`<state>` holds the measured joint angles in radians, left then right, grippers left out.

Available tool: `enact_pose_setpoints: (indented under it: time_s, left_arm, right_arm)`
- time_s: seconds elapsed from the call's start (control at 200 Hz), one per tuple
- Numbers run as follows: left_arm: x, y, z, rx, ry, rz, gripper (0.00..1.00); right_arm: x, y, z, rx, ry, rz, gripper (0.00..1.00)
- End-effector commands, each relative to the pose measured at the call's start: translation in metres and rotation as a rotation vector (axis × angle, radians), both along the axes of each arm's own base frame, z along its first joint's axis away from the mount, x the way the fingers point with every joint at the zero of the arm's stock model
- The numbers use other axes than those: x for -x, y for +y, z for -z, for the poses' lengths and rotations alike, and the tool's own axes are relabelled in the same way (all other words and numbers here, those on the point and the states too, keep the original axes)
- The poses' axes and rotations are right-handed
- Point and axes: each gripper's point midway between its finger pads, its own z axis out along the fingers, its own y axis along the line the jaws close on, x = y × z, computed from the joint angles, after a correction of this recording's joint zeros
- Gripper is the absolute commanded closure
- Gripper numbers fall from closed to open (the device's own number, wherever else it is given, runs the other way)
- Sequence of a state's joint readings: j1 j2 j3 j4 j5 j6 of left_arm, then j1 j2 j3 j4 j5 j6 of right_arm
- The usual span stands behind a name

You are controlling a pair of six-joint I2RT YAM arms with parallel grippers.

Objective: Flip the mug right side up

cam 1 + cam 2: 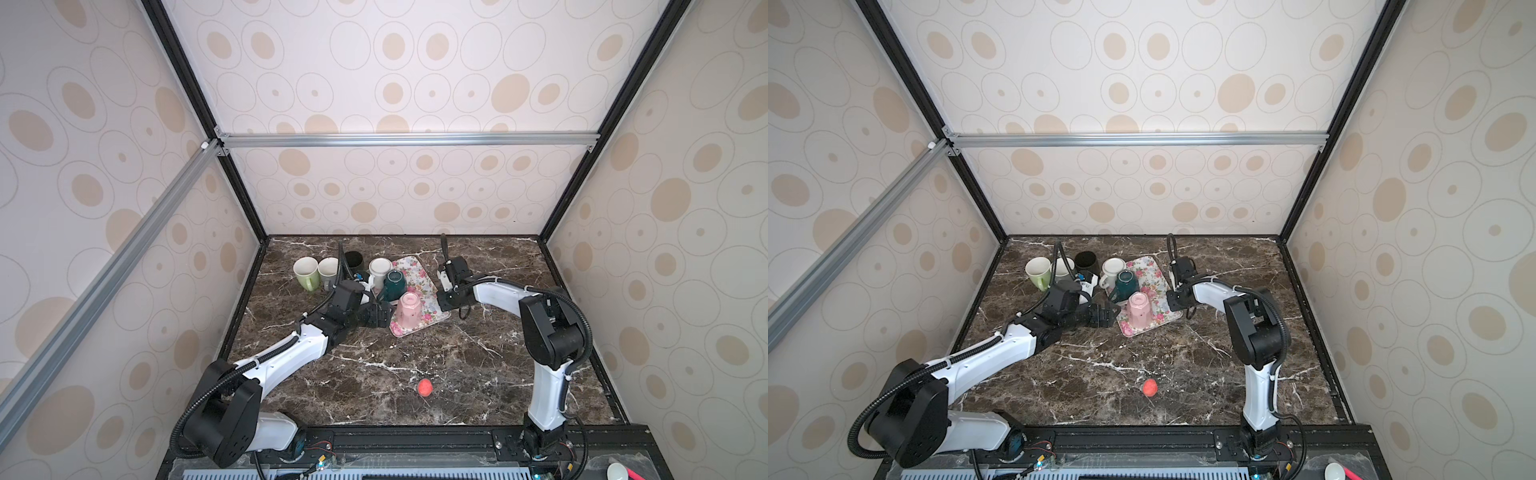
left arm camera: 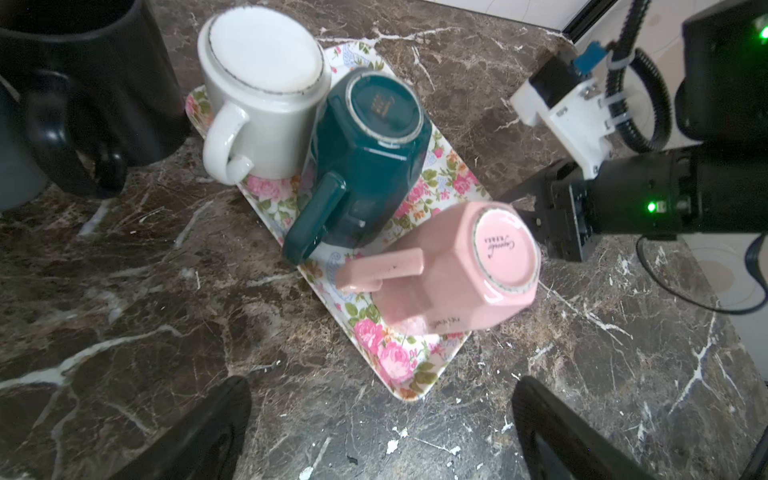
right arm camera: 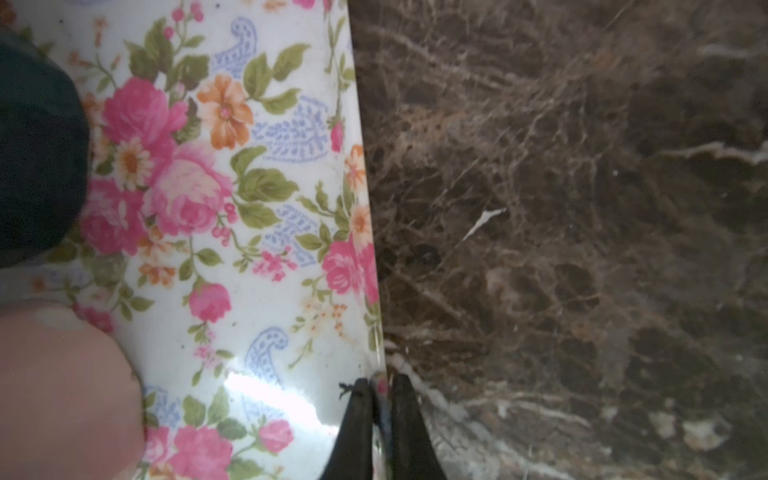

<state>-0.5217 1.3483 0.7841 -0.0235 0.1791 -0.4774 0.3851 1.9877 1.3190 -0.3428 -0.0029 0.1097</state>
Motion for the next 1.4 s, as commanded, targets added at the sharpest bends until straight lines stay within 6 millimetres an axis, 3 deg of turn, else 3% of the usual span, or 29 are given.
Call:
enact_pose_setpoints:
  time_s: [0.0, 0.045, 0.16, 0.265, 0.435, 0.545, 0.69, 0.99, 1.39]
  left_arm:
    - [0.001, 0.001, -0.005, 0.016, 0.003, 0.002, 0.02]
    - [0.001, -0.001, -0.005, 0.018, 0.006, 0.010, 0.02]
    - [-0.004, -0.005, -0.007, 0.021, -0.001, 0.020, 0.02]
    - [-0.012, -0.015, -0.007, 0.033, 0.002, 0.045, 0.02]
    - [-0.030, -0.030, -0.009, 0.037, -0.007, 0.077, 0.07]
    - [-0.042, -0.033, -0.014, 0.012, -0.035, 0.085, 0.26]
    - [-0.054, -0.041, -0.022, 0.004, -0.075, 0.109, 0.26]
    - [-0.063, -0.066, -0.007, 0.015, -0.024, 0.217, 0.24]
    - [-0.065, -0.080, 0.010, 0.064, 0.008, 0.260, 0.18]
  right_arm:
    - [-0.023, -0.012, -0.008, 0.018, -0.069, 0.031, 0.89]
    - [-0.024, -0.011, -0.016, 0.002, -0.082, 0.028, 0.82]
    - [-0.014, -0.011, -0.038, -0.036, -0.109, 0.037, 0.50]
    - [0.000, -0.018, -0.065, -0.063, -0.155, 0.073, 0.39]
    - [0.039, -0.034, -0.105, -0.120, -0.194, 0.139, 0.38]
    - [0.067, -0.042, -0.128, -0.180, -0.238, 0.170, 0.36]
    - [0.098, -0.057, -0.144, -0.226, -0.284, 0.218, 0.34]
    - [0.137, -0.083, -0.143, -0.186, -0.290, 0.274, 0.32]
    - [0.152, -0.090, -0.135, -0.192, -0.266, 0.314, 0.32]
